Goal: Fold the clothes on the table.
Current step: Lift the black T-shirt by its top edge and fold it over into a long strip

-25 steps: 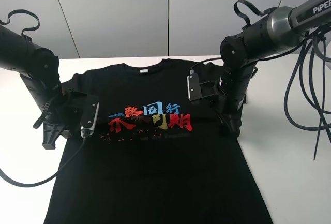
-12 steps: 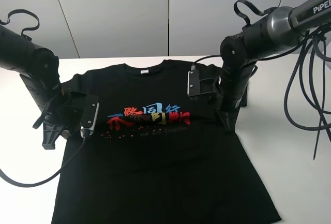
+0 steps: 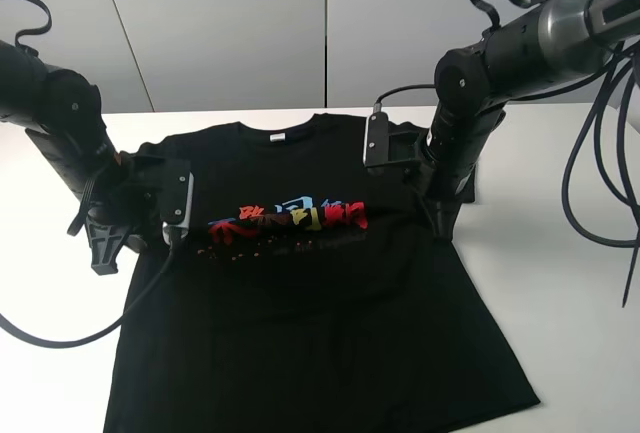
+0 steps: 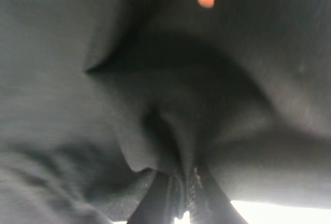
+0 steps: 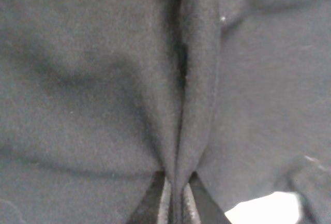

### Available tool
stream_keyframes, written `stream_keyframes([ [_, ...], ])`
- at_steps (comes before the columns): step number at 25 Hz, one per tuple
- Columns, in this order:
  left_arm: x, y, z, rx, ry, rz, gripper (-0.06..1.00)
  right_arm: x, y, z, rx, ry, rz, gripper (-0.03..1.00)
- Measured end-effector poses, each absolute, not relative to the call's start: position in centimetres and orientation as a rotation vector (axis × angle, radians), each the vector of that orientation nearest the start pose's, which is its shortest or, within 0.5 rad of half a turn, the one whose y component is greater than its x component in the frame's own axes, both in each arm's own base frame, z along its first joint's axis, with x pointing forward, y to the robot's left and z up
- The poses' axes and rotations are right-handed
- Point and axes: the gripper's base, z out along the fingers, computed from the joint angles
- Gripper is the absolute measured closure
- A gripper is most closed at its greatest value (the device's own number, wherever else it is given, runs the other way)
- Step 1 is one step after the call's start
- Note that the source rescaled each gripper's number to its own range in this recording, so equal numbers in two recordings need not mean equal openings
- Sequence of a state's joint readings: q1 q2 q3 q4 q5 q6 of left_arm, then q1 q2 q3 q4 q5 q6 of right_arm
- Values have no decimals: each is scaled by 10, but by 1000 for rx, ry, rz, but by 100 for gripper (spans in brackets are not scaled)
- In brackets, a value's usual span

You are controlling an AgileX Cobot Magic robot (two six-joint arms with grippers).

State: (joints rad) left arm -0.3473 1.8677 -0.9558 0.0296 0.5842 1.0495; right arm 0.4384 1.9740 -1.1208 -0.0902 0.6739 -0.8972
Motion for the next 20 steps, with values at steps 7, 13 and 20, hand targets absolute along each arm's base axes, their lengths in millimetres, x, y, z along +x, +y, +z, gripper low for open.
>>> stream_keyframes([
  [7,303,-111,155,1815,2202,127,94,320,144,162,-1870,2241,-170,96],
  [13,299,-110,188,1737,2114,176,94,314,141,190,-1802,2220,-186,96],
  [20,298,-109,250,1607,1945,267,94,303,129,243,-1655,2151,-318,96],
])
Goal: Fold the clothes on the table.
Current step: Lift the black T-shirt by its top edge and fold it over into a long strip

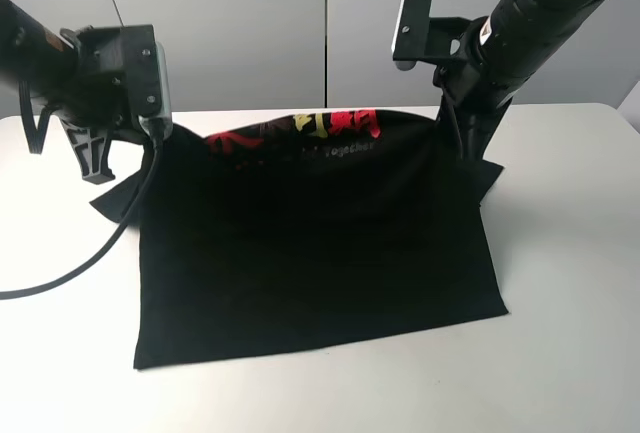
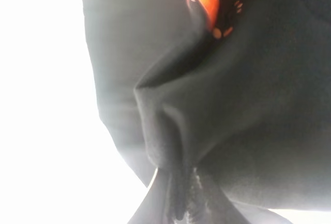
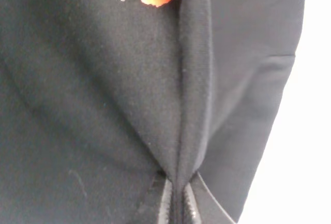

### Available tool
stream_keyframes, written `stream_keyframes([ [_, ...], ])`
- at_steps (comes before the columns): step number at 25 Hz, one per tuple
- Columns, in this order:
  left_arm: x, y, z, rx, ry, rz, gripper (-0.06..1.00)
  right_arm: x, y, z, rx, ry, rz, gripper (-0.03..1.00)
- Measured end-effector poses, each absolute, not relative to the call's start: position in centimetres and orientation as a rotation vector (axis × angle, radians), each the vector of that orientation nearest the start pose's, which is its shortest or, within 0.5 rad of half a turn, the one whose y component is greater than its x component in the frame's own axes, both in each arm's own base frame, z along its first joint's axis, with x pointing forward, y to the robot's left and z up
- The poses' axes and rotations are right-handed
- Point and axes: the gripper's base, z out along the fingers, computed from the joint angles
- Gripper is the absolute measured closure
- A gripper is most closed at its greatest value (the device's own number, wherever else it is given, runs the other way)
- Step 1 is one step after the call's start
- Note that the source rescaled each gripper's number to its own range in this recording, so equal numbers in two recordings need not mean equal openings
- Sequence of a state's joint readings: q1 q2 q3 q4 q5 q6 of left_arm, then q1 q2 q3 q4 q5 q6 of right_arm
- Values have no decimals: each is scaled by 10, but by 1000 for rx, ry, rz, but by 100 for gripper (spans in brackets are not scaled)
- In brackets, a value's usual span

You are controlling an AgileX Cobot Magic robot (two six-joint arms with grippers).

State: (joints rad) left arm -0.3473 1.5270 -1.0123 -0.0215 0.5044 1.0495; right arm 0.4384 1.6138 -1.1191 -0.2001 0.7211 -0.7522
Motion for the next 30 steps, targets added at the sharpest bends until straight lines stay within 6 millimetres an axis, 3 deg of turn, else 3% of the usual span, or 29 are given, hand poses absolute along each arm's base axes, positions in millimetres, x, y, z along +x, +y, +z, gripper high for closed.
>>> stream_keyframes([
  [4,301,-110,291,1531,1846,316,94,293,116,270,-1568,2150,-425,96],
  [7,302,-110,305,1511,1820,327,94,288,110,284,-1519,2142,-469,96],
  [14,309,-112,299,1517,1820,333,94,289,108,288,-1490,2123,-514,96],
  [22,332,-119,286,1477,1716,406,94,321,105,270,-1461,2012,-700,97],
  [25,339,-123,295,1401,1622,439,94,333,97,281,-1346,1971,-771,97],
  [30,349,-127,328,1296,1494,486,94,348,95,320,-1199,1880,-812,97],
])
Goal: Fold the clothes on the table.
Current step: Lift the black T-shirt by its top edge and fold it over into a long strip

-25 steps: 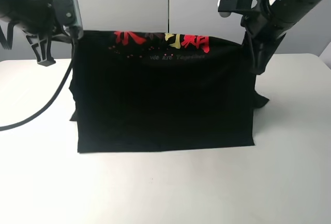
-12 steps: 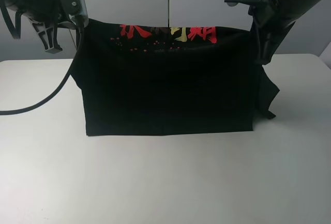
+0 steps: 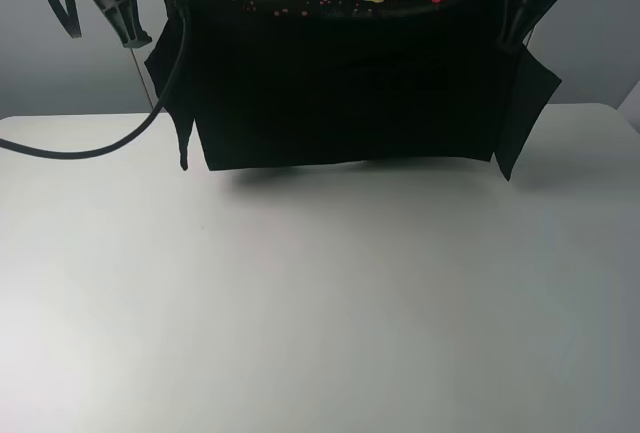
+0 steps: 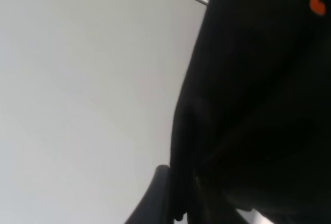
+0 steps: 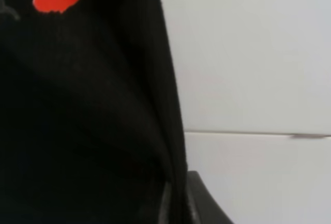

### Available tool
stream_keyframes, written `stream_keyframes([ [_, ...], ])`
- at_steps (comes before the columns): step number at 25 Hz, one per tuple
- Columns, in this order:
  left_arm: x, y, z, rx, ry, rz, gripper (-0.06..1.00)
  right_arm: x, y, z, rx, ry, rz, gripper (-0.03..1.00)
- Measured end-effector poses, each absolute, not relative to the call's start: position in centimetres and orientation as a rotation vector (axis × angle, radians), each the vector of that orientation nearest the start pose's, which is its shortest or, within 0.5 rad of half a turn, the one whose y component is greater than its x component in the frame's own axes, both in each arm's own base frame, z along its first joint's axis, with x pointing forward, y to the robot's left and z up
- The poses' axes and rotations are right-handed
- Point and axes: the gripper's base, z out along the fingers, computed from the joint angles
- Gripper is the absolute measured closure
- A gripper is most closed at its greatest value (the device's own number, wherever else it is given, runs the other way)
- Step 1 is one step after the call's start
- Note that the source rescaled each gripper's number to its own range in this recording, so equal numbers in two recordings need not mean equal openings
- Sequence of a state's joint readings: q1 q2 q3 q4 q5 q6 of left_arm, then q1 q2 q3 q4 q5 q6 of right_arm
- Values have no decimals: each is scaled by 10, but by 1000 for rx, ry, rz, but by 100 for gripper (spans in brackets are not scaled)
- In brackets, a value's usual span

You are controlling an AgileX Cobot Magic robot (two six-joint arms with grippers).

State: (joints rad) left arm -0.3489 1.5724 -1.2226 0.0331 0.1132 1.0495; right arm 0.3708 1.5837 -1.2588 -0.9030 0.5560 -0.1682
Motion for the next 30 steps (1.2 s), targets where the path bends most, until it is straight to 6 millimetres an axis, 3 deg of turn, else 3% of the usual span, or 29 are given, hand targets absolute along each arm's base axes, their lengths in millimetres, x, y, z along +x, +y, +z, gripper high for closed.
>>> stream_keyframes([
  [3,351,-127,335,1289,1487,490,94,350,96,326,-1160,1886,-782,97],
  [7,341,-123,317,1436,1673,422,94,340,97,310,-1215,2046,-662,97],
  [13,314,-114,290,1703,2018,250,94,301,102,256,-1691,2256,-350,97],
  [17,301,-112,284,1771,2138,136,94,280,105,237,-1808,2342,-150,97],
  [24,283,-108,278,1892,2291,7,94,257,106,225,-1915,2466,92,97],
  [30,273,-104,244,1901,2323,-11,94,253,107,221,-1920,2472,132,97],
])
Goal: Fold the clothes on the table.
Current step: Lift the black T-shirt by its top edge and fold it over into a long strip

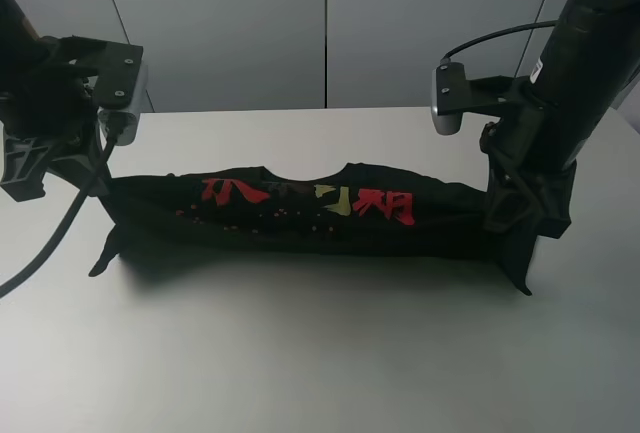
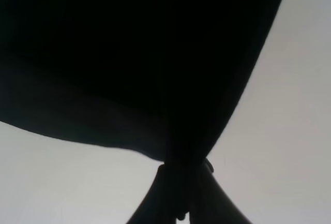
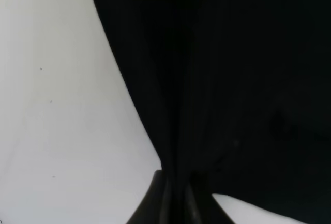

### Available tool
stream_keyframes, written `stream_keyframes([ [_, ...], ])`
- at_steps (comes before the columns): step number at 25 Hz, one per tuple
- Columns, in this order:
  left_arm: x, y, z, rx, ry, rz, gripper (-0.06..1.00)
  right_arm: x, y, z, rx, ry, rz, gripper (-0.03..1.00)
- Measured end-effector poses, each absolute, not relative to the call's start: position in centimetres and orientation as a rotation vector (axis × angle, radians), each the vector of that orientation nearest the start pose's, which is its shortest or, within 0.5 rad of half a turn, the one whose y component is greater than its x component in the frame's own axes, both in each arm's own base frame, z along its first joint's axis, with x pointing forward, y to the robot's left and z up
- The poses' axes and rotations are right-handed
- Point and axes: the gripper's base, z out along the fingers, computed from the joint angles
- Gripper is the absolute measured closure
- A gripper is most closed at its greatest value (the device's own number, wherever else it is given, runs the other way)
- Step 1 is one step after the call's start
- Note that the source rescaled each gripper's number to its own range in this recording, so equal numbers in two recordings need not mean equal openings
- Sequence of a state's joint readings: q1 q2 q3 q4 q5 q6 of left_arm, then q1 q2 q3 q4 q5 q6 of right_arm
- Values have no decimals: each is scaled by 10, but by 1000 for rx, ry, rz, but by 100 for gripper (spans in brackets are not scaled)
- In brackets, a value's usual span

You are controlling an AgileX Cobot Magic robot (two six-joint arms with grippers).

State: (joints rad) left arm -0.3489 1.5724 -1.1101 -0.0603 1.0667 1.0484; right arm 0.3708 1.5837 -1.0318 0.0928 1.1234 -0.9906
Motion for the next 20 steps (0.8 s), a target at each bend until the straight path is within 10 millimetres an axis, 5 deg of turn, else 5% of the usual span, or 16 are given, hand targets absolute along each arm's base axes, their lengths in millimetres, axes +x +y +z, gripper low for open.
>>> stream_keyframes([
  [11,296,-104,232,1589,2228,207,94,277,107,222,-1719,2345,-100,97],
  [20,315,-111,196,1518,2290,188,94,296,108,200,-1609,2382,-195,97],
])
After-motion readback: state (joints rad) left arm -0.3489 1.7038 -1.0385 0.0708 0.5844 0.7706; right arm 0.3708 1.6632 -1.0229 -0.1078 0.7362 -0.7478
